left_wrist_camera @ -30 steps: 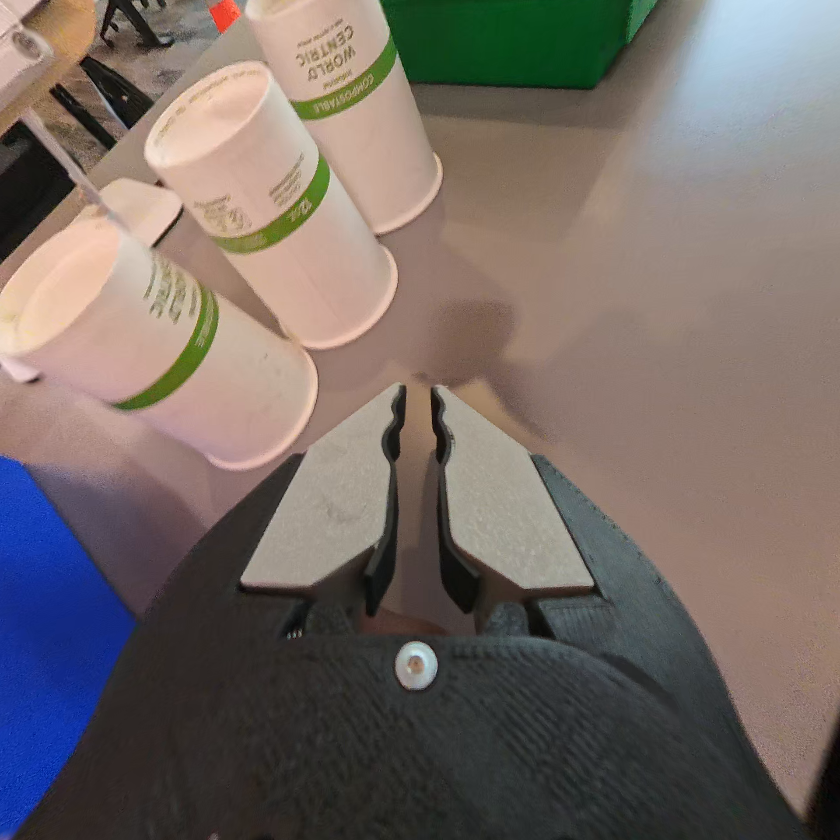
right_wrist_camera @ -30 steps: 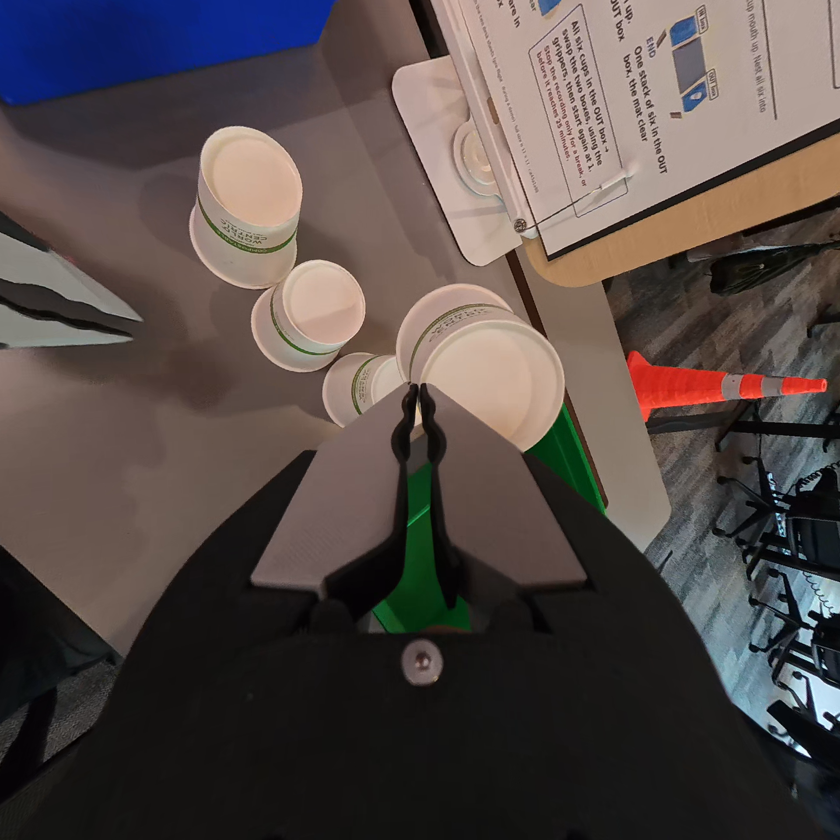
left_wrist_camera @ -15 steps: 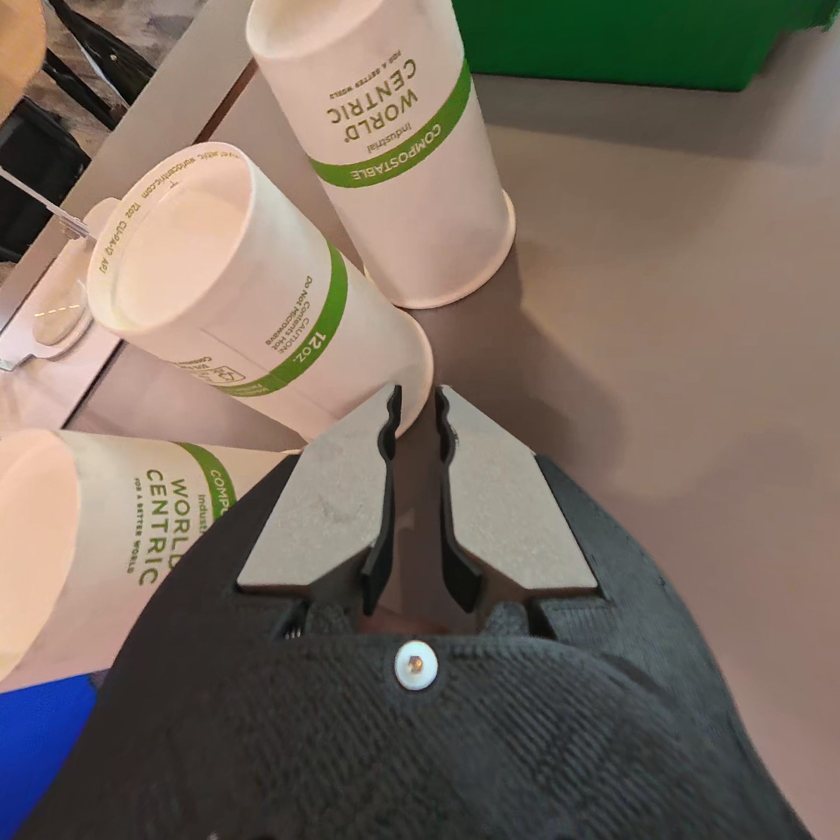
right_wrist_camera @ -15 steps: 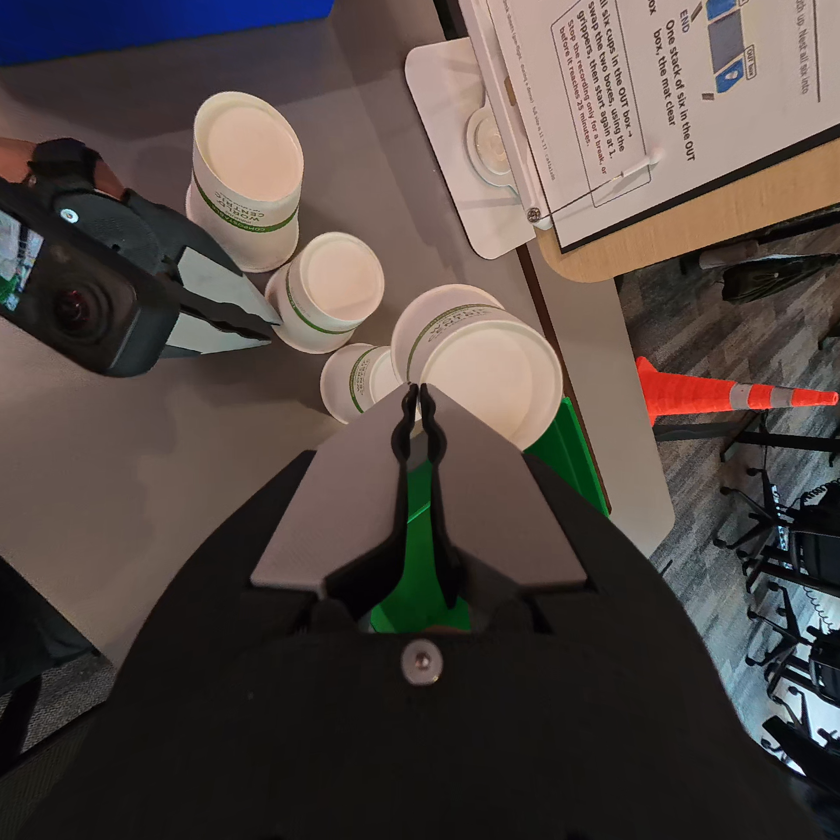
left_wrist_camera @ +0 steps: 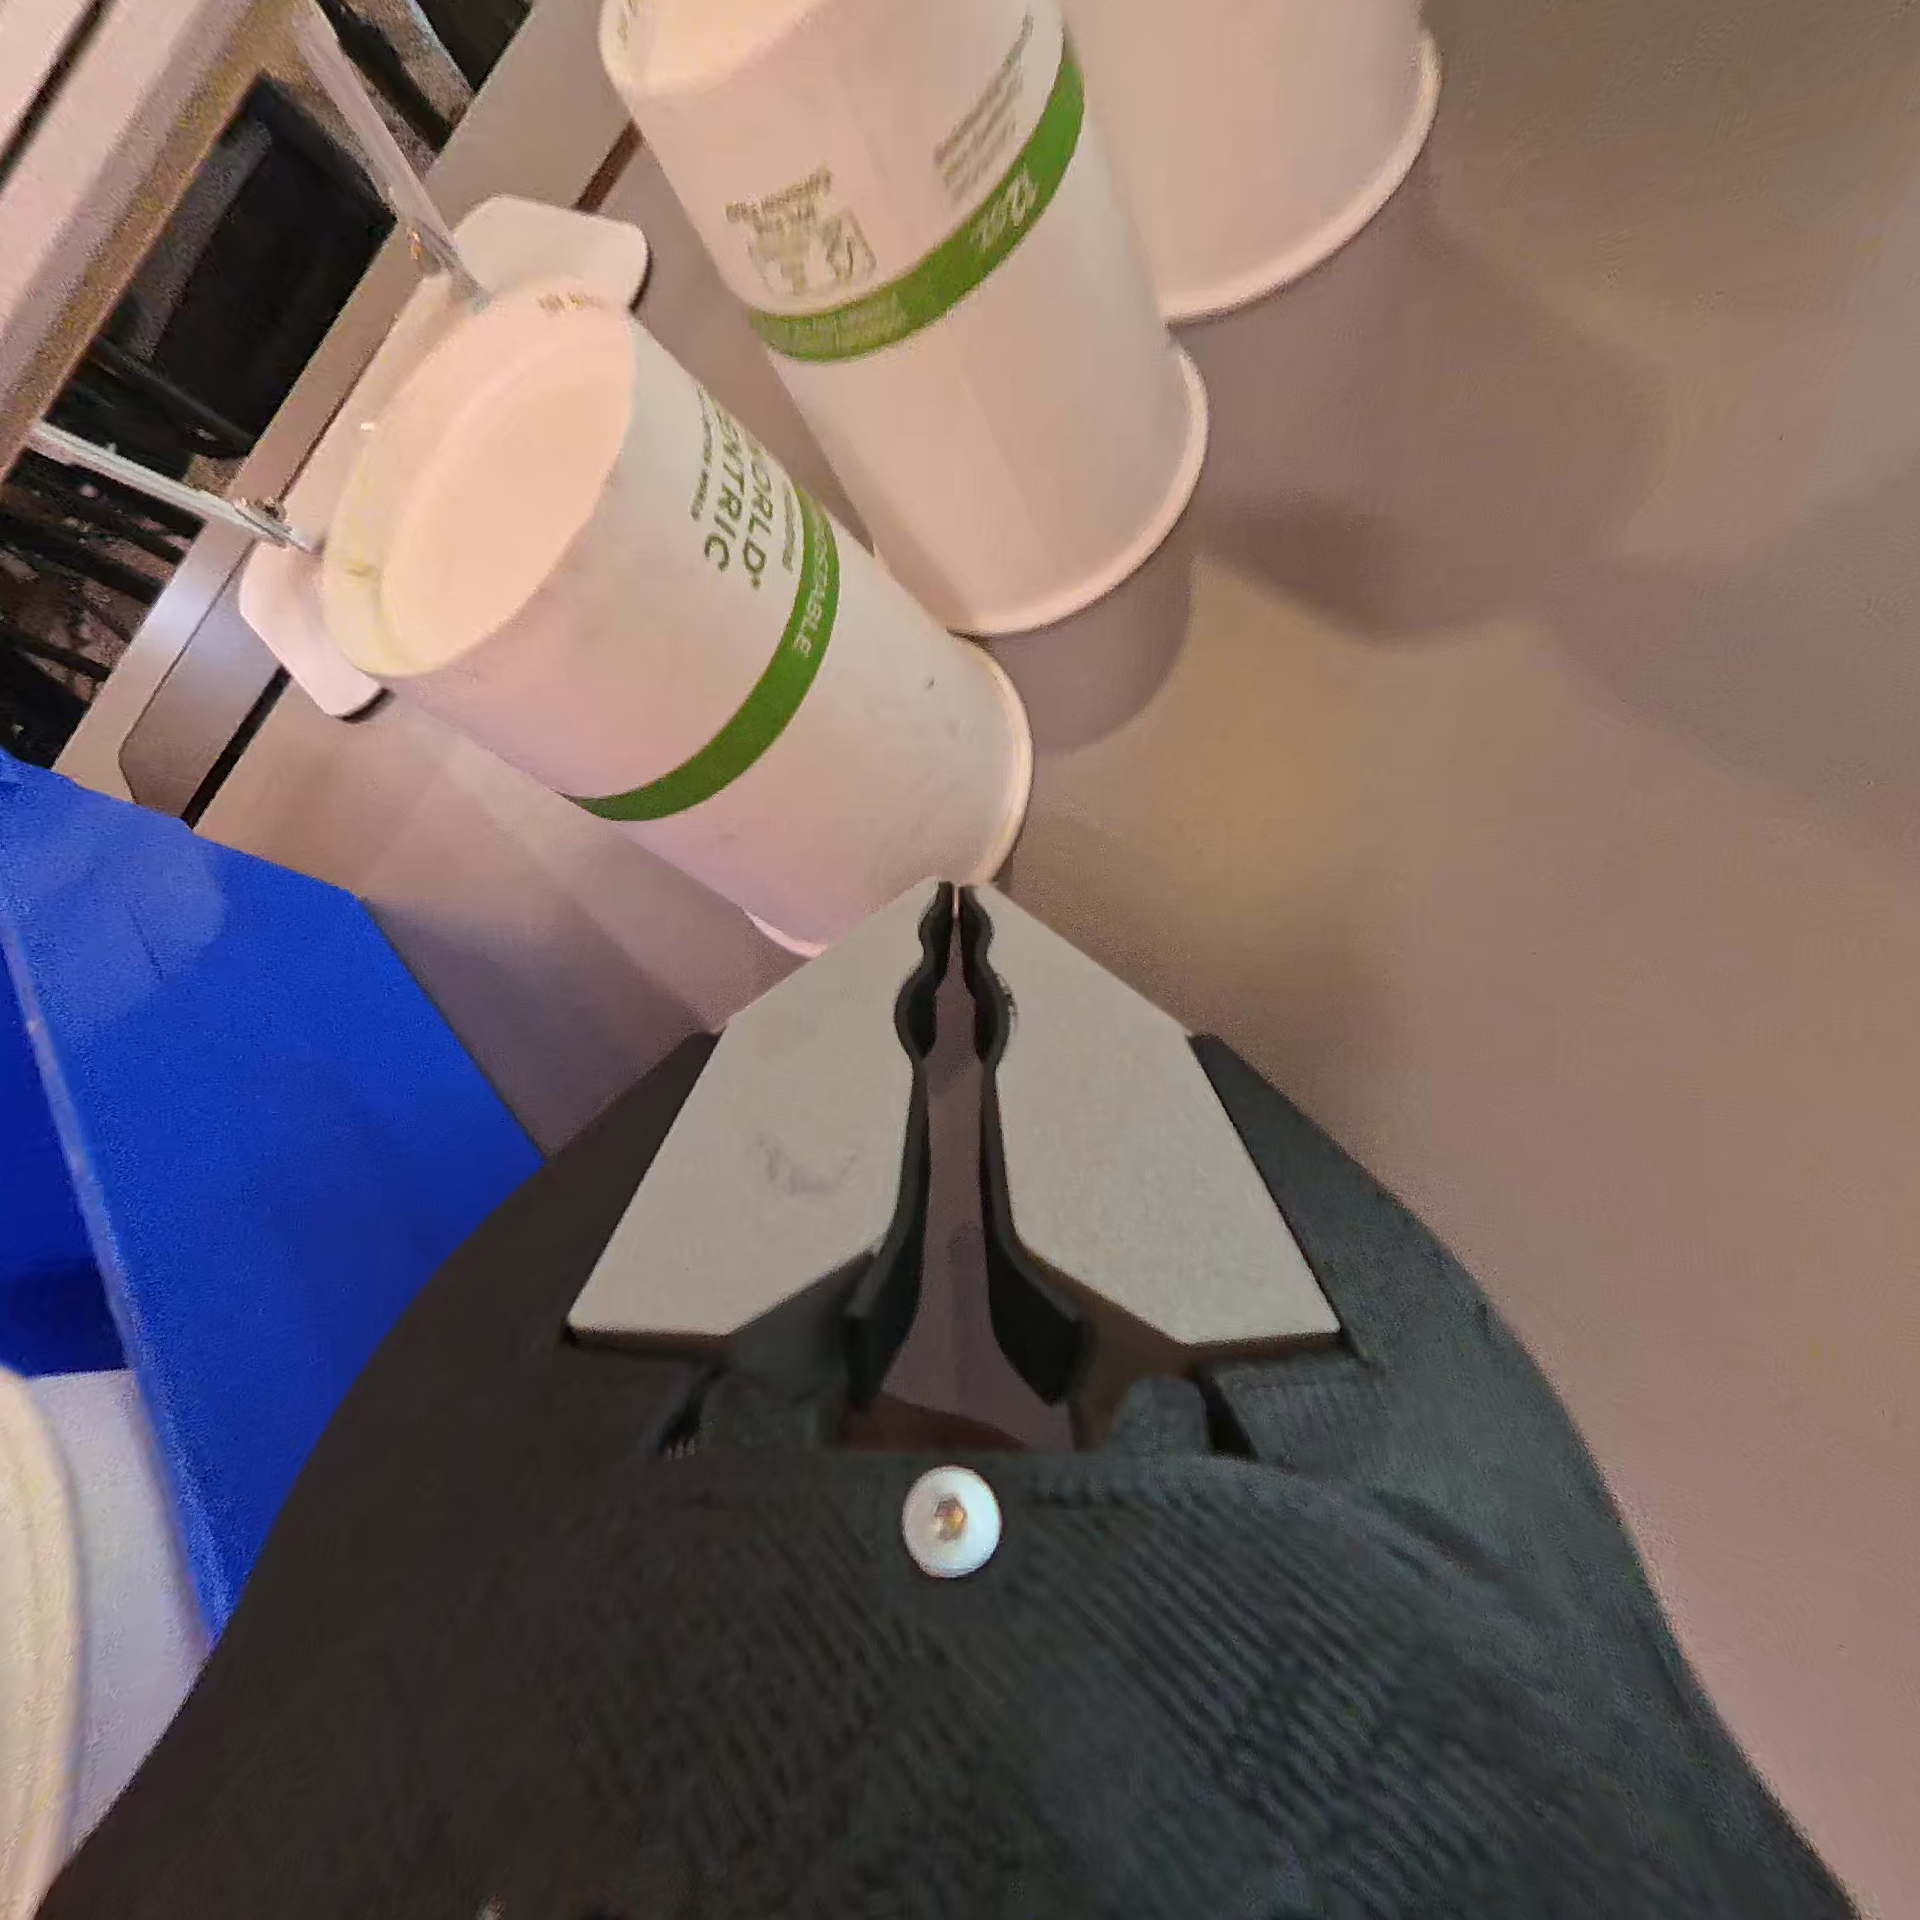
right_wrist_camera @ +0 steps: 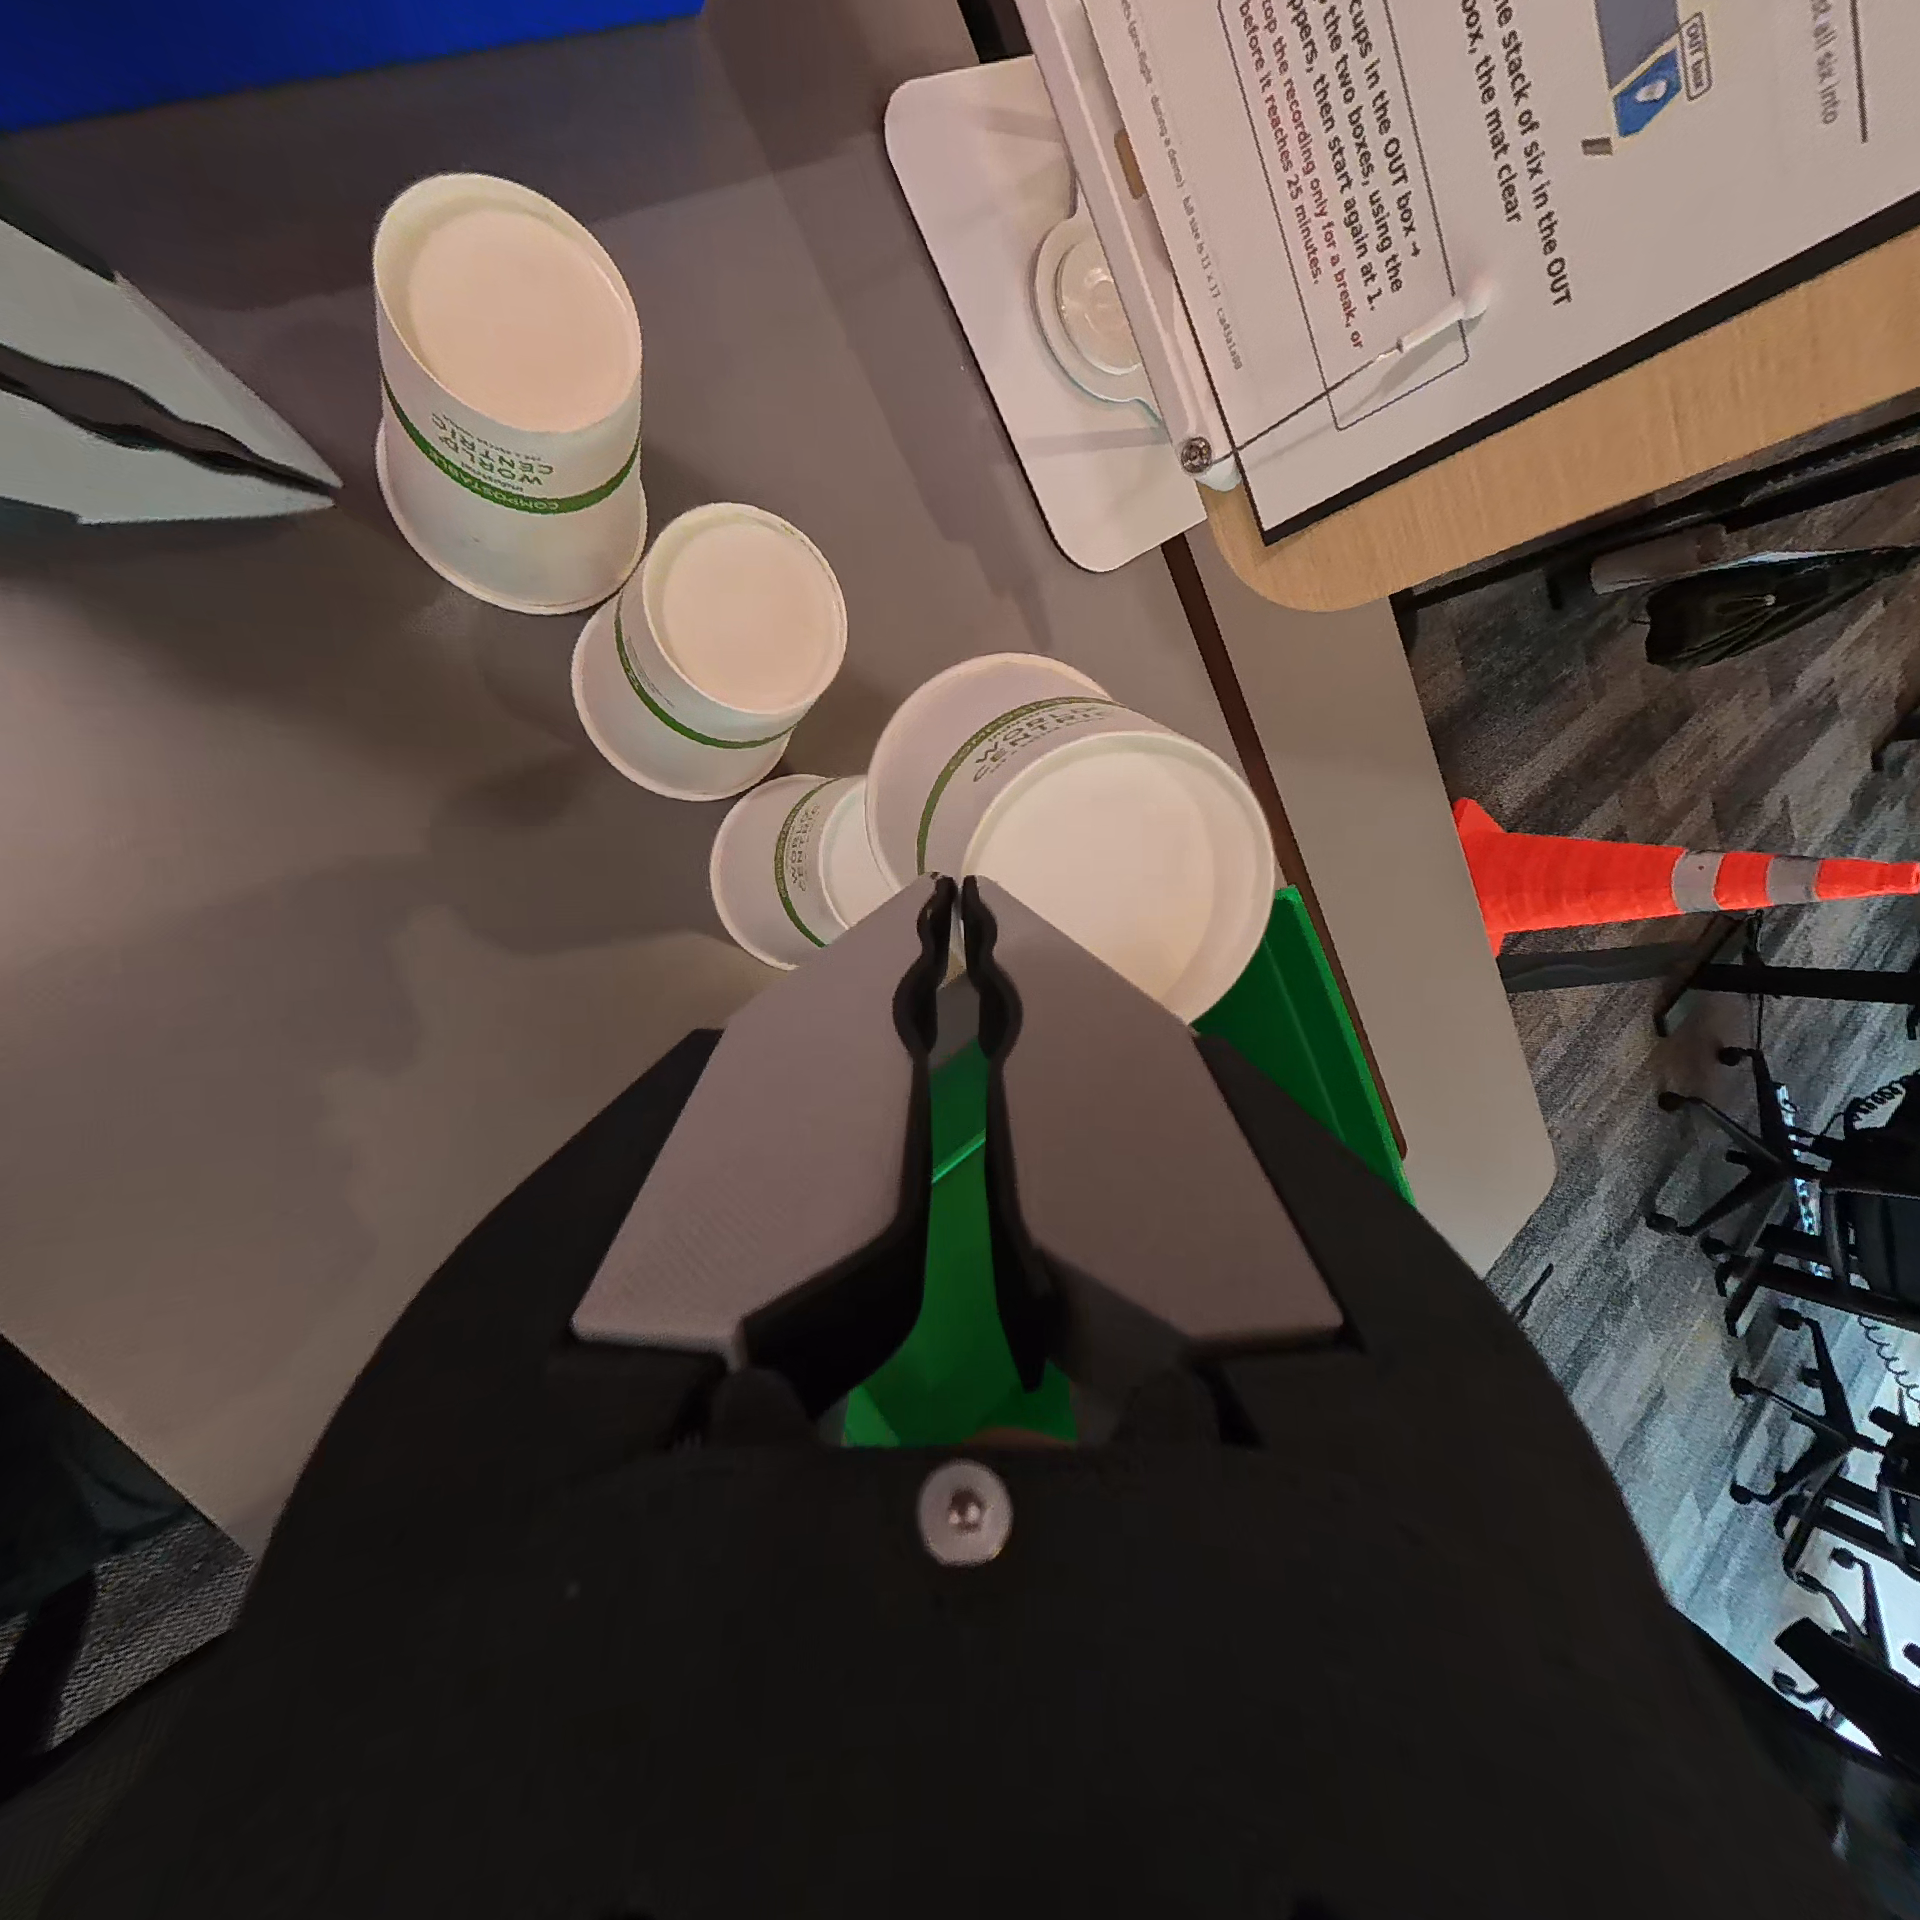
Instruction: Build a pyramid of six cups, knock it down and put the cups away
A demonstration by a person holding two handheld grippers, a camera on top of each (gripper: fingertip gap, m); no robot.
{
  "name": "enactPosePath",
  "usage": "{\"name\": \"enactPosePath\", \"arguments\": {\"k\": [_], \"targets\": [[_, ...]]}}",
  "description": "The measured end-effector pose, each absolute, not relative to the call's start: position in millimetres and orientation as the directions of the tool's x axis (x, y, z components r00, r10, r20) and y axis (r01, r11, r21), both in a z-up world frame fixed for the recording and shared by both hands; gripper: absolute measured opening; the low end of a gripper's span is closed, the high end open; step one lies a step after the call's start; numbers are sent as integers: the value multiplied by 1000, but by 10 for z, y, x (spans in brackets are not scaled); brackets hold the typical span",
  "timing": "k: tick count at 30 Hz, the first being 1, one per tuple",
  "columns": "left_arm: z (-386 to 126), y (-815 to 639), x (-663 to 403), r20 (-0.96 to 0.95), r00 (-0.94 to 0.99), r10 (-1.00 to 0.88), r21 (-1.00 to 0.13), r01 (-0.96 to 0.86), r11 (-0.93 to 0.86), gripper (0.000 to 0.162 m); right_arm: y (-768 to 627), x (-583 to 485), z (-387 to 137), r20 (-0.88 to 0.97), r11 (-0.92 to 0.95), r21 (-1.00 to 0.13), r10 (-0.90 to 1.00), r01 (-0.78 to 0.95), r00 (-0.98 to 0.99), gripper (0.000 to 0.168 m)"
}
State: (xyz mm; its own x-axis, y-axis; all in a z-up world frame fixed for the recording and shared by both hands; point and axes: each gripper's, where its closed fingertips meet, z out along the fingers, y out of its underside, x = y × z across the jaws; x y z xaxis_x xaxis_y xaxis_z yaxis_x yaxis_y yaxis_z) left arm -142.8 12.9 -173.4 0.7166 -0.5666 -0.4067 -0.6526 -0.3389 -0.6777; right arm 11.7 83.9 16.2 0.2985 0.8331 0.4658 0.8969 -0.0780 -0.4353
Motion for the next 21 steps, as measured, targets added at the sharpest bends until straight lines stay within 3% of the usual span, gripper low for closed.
{"name": "enactPosePath", "arguments": {"k": [5, 17, 21], "targets": [[-1917, 313, -1481, -412, 732, -543, -658, -651, -379, 5, 804, 27, 121, 472, -70, -403, 838, 912, 273, 0], [-1851, 477, -1541, -457, 780, -428, -711, -609, -352, 0, 759, -124, 96, 427, -66, -412, 867, 909, 257, 0], [-1825, 447, -1499, -426, 793, -436, -737, -583, -342, 6, 754, -126, 58, 416, -74, -389, 875, 918, 247, 0]]}}
